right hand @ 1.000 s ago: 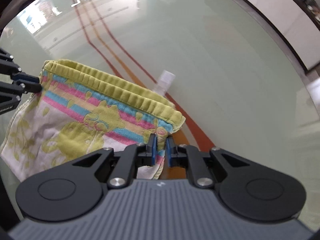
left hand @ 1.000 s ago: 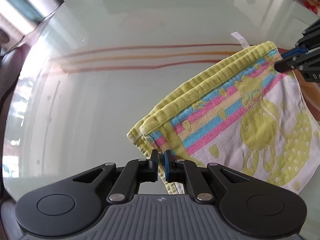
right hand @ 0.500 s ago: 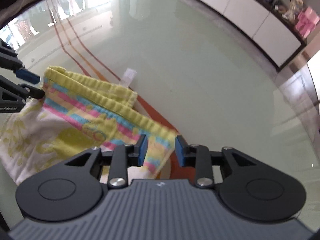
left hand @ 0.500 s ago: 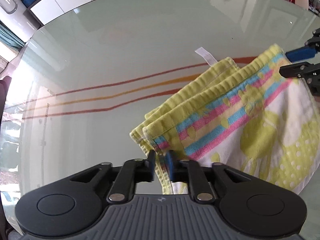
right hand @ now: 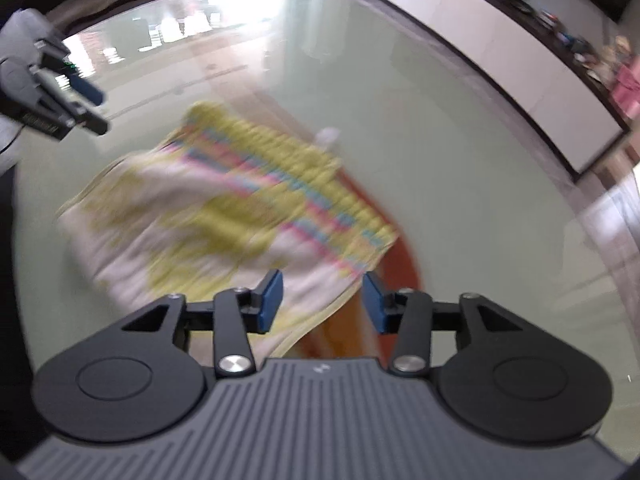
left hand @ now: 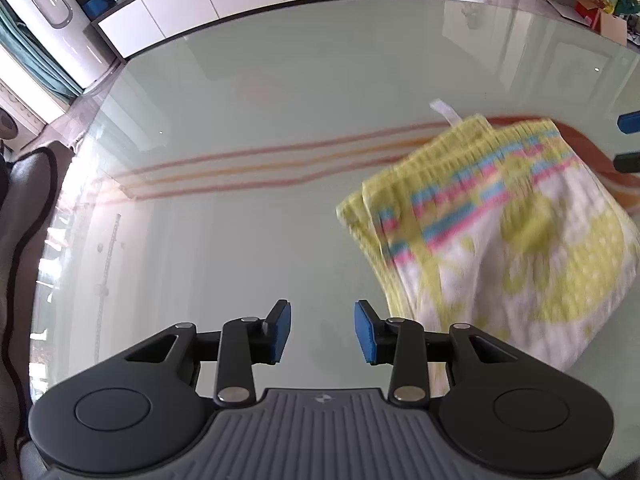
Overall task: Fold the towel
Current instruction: 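Open both grippers and release the towel edge onto the table, then grasp the towel corner with the left gripper while the right gripper grasps the opposite corner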
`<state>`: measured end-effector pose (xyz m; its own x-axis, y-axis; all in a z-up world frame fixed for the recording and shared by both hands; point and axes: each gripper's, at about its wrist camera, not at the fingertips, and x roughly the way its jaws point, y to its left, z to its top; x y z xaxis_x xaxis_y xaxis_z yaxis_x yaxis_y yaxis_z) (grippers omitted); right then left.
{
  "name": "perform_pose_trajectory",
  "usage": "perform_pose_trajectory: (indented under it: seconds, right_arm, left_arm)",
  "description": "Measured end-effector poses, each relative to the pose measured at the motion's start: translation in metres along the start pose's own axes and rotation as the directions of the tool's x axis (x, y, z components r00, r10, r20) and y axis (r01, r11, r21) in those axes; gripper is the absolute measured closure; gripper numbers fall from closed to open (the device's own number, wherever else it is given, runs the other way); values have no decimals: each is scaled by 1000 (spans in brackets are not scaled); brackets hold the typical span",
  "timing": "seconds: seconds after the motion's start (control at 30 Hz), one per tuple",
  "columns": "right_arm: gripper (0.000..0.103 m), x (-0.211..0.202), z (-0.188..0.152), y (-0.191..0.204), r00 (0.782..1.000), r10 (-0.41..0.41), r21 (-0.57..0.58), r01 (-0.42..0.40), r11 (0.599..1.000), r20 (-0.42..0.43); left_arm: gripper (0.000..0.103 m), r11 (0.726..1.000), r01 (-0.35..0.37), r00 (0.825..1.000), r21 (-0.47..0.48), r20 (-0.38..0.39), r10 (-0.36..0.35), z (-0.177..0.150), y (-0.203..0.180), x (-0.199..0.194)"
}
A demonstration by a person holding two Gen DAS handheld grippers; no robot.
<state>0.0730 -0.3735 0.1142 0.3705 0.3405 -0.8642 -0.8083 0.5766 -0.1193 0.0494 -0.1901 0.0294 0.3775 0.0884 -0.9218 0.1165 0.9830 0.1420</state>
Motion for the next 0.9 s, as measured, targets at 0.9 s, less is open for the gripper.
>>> perform_pose_trajectory:
  seconds: [0.9]
  right_arm:
    - [62, 41, -26, 56, 982, 157, -417, -188, 889, -108]
  left_arm:
    - [56, 879, 85, 996, 468, -49, -71, -70, -76, -10]
